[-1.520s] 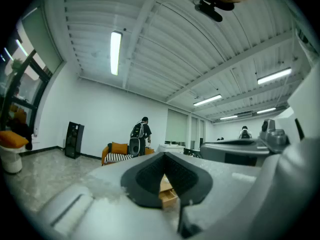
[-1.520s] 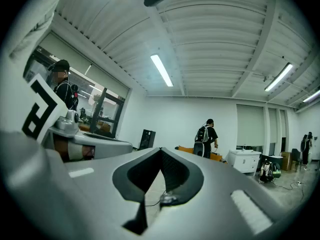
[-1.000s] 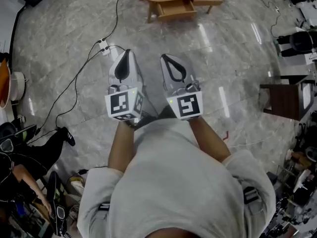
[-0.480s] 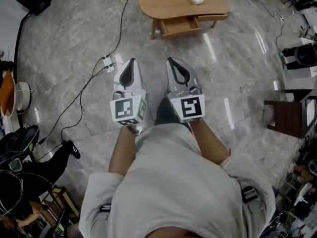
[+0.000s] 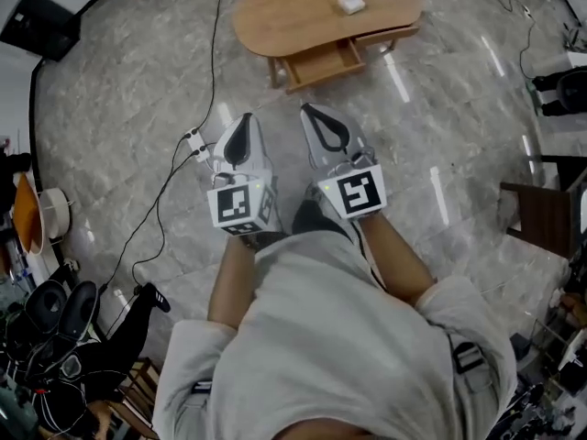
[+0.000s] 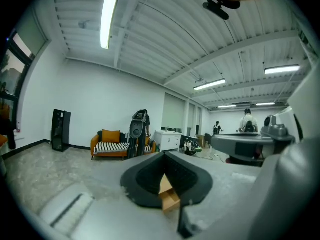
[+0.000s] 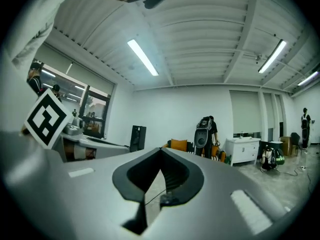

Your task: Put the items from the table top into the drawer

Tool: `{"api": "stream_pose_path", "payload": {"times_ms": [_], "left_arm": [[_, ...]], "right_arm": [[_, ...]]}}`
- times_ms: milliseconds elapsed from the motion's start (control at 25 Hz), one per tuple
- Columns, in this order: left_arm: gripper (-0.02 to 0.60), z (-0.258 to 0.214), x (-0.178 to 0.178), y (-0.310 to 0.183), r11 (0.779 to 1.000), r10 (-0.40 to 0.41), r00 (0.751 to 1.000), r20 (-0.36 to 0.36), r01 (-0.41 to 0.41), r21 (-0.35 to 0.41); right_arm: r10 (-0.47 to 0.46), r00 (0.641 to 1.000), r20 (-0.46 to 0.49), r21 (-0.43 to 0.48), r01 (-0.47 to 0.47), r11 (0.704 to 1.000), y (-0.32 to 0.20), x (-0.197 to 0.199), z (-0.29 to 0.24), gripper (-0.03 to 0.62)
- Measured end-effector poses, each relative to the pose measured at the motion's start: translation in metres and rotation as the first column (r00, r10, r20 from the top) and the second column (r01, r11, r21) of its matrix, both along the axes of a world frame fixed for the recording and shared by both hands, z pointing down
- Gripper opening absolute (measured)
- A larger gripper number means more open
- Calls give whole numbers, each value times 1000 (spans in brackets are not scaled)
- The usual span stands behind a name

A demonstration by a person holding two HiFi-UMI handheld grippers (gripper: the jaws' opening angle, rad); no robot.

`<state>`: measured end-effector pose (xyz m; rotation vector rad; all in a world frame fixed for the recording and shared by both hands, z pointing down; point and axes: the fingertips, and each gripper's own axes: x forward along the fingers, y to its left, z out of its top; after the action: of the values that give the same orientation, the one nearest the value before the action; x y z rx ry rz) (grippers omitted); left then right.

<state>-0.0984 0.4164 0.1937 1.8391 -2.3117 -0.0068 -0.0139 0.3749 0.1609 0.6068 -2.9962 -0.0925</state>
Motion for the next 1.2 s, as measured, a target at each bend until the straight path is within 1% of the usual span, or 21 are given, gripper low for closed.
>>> {"api": "stream_pose_path", "payload": {"times_ms": [120,280,560,680,760,920,1040,1200], "left_arm": [[20,4,7,-35,999,39,999,-1,-39,-37],[20,6,8,-71,995,92,996,0,-91,-51],[20,14,10,-143,979,200,980,-11,-201,-42],[20,12,11,-182,966,257,966,-13,-257,-26],[20,7,0,-213,958,288,958,-9,-288,-13],[20,0,-30,-263,937,349,937,-22,-349,2],[20,13,-59,-291,922,386,922,-43,-387,-19],[20,39,-87,-318,899,430,898,-87,-436,-53]], "right_arm": [[50,999,-17,-36,-50,998,-37,12,12,8],[113,993,-29,-52,-114,992,-73,21,21,8],[224,974,-43,-69,-227,971,-126,29,36,8],[265,960,-85,-68,-271,960,-155,28,43,8],[291,952,-100,-73,-299,952,-182,16,46,8],[333,938,-96,-74,-340,938,-229,-19,38,8],[357,928,-111,-55,-364,930,-258,-50,38,8],[396,909,-132,-70,-407,911,-280,-78,51,8]]}}
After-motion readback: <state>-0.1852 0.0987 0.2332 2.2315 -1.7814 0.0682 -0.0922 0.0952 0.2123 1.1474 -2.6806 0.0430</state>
